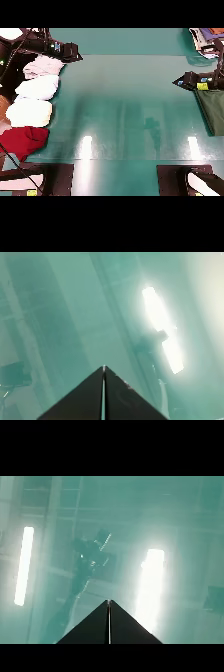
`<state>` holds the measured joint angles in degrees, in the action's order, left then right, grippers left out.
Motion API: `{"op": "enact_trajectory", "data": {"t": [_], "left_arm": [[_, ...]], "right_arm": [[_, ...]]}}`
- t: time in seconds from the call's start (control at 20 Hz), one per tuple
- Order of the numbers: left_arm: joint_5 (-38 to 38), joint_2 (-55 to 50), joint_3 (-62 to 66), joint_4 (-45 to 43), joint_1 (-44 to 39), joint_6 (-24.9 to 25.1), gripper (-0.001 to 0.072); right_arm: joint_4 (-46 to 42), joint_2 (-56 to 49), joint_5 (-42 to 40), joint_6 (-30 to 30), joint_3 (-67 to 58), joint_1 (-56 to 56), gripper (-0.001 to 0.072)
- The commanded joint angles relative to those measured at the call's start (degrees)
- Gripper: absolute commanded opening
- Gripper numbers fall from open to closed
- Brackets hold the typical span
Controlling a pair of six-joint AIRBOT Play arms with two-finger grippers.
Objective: Fold the shirts.
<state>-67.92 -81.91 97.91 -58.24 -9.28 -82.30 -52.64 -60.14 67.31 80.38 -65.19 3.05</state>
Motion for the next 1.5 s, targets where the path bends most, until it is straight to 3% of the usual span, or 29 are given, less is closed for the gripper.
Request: {"op": "enact_trajectory", "data": {"t": [0.0,0.6,0.9,1.0,1.05,1.1,1.15,1.25,1.45], "left_arm": [[0.0,0.0,0.0,0.0,0.0,0.0,0.0021],[0.1,0.0,0.0,0.0,0.0,0.0,0.0021],[7.1,0.0,0.0,-0.5,0.0,-0.2,0.0021],[10.5,0.0,0.0,-3.1,0.0,3.6,0.0024],[12.0,0.0,0.0,-8.3,0.0,5.2,0.0245],[13.6,-0.1,0.0,-15.4,0.0,3.1,0.0575],[15.1,-0.6,0.0,-24.1,0.4,-1.4,0.0635],[16.2,-2.7,0.0,-34.6,3.1,-6.9,0.0635],[18.0,-10.8,0.0,-34.8,12.8,-10.6,0.0635]], "right_arm": [[0.0,0.0,0.4,0.0,-0.1,0.1,0.0014],[0.1,0.0,0.8,0.0,-0.1,0.0,0.0014],[0.1,0.0,0.6,0.0,-0.1,0.1,0.0014],[0.2,0.0,0.7,0.0,-0.1,0.1,0.0014],[0.2,0.0,0.8,0.0,-0.1,0.1,0.0014],[0.2,0.0,0.8,0.0,-0.1,0.1,0.0014],[0.2,0.0,0.8,0.1,-0.1,0.1,0.0014],[0.2,0.0,0.8,0.1,-0.1,0.1,0.0014],[0.2,0.0,0.8,0.1,-0.1,0.1,0.0014]]}}
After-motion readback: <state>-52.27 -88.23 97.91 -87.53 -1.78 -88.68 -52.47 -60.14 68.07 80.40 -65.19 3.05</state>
